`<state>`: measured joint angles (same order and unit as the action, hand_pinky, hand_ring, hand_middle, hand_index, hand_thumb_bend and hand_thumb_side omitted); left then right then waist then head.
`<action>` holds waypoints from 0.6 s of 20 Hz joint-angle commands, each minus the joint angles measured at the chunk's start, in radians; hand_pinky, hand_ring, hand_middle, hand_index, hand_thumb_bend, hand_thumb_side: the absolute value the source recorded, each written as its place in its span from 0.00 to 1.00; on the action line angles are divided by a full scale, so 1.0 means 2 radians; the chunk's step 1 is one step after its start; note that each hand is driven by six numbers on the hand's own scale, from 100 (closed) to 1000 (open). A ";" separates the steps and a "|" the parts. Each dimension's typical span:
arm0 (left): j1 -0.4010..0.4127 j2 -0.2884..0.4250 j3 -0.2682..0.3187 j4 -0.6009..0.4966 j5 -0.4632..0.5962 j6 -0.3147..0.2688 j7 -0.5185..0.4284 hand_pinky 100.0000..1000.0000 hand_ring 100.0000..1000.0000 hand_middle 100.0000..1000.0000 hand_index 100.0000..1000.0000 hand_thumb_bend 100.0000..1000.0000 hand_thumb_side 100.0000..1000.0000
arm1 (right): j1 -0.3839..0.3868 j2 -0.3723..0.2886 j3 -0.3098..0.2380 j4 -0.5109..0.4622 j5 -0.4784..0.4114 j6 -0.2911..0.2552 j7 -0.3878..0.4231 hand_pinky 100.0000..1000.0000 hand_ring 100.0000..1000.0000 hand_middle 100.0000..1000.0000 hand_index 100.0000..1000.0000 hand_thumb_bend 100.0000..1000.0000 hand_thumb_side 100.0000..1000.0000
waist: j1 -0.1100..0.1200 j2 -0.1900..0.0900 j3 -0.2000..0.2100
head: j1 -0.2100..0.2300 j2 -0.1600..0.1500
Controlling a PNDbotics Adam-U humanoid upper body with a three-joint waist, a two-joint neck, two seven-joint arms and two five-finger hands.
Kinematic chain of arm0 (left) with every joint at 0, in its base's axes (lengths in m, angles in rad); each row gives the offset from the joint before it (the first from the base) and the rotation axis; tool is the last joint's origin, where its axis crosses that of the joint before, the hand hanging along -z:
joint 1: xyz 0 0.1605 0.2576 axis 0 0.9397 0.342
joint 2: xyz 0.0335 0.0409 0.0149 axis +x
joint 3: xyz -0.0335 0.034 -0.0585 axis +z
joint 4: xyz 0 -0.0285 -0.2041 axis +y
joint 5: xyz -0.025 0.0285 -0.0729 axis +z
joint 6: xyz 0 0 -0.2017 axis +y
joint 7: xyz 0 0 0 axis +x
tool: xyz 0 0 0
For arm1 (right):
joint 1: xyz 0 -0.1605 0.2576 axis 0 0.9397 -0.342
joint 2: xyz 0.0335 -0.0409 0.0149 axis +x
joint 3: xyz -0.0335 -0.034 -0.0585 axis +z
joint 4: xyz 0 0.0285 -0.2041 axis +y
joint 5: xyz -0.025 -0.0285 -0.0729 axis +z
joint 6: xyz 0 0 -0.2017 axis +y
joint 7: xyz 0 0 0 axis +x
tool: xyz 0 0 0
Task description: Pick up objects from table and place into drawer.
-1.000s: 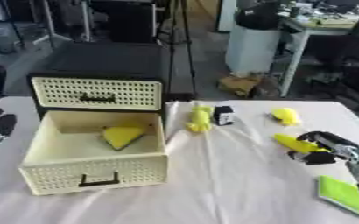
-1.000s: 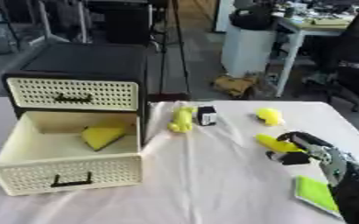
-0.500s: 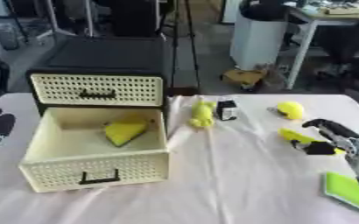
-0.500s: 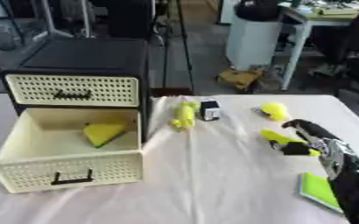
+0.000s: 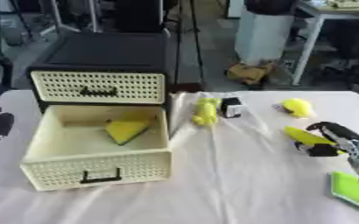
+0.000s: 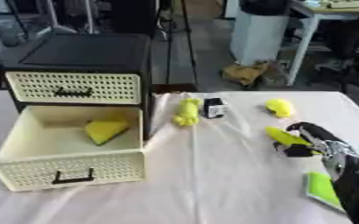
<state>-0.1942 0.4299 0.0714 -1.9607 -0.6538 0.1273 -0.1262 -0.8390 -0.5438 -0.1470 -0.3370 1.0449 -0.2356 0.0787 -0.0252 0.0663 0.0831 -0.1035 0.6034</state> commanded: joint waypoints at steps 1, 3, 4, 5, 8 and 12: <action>-0.007 0.004 0.004 -0.009 -0.001 -0.002 0.000 0.00 0.00 0.00 0.70 0.44 1.00 | -0.008 -0.018 0.006 0.010 -0.004 0.003 0.008 0.79 0.87 0.85 0.88 0.19 0.33 | 0.002 -0.004 0.001 | -0.001 -0.005; -0.007 0.004 0.004 -0.009 -0.001 -0.003 -0.001 0.00 0.00 0.00 0.70 0.44 1.00 | -0.007 -0.018 0.008 0.013 -0.005 0.005 0.015 0.78 0.87 0.85 0.88 0.03 0.10 | 0.003 -0.005 0.001 | -0.001 -0.005; -0.007 0.004 0.003 -0.009 -0.001 -0.003 -0.001 0.00 0.00 0.00 0.70 0.44 1.00 | -0.006 -0.018 0.009 0.015 -0.005 0.008 0.019 0.77 0.86 0.85 0.88 0.00 0.01 | 0.003 -0.005 0.001 | -0.001 -0.004; -0.007 0.004 0.003 -0.009 -0.001 -0.003 -0.001 0.00 0.00 0.00 0.70 0.44 1.00 | -0.006 -0.018 0.009 0.017 -0.005 0.010 0.022 0.76 0.86 0.84 0.87 0.00 0.00 | 0.003 -0.005 0.001 | -0.002 -0.004; -0.006 0.004 0.003 -0.008 -0.001 -0.003 -0.002 0.00 0.00 0.00 0.70 0.44 1.00 | -0.005 -0.018 0.010 0.018 -0.007 0.017 0.030 0.74 0.84 0.84 0.87 0.00 0.00 | 0.003 -0.006 0.001 | -0.002 -0.004; -0.006 0.004 0.002 -0.008 -0.001 -0.004 -0.002 0.00 0.00 0.00 0.70 0.44 1.00 | -0.003 -0.018 0.010 0.020 -0.011 0.021 0.033 0.70 0.81 0.83 0.86 0.00 0.00 | 0.002 -0.007 0.001 | -0.002 -0.003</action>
<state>-0.1943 0.4225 0.0710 -1.9620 -0.6538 0.1230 -0.1304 -0.8444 -0.5471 -0.1322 -0.3135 1.0232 -0.1989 0.1384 -0.0254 0.0595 0.0870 -0.1068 0.6034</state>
